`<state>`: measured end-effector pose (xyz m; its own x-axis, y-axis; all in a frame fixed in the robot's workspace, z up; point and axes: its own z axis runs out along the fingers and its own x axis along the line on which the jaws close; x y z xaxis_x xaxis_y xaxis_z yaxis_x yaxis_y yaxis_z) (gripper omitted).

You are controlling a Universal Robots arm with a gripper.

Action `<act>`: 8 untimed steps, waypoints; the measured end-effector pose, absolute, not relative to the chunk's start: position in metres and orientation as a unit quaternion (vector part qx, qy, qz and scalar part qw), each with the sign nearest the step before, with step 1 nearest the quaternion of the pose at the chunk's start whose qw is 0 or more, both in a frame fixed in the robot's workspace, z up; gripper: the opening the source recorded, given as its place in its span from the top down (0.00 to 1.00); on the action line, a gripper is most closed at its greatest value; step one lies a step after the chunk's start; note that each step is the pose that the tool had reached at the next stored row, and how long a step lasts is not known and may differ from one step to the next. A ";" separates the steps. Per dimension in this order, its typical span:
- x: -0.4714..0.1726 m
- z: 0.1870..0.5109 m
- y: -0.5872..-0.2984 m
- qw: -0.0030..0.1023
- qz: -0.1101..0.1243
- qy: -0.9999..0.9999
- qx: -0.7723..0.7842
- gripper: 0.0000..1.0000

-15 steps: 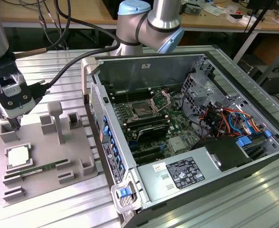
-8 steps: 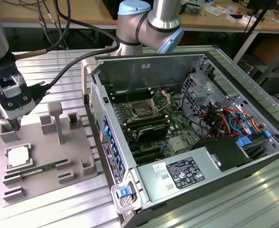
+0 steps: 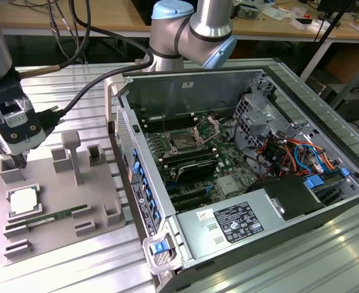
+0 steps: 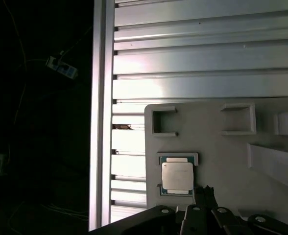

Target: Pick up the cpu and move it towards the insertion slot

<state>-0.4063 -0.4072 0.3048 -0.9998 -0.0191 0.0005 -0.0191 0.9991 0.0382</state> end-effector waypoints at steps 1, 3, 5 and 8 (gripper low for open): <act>-0.406 0.305 -0.407 0.000 -0.019 -1.000 0.010 0.89; -0.406 0.304 -0.407 0.000 -0.019 -1.000 0.010 0.89; -0.407 0.303 -0.407 0.000 -0.019 -1.000 0.010 0.89; -0.407 0.303 -0.407 0.000 -0.019 -1.000 0.010 0.89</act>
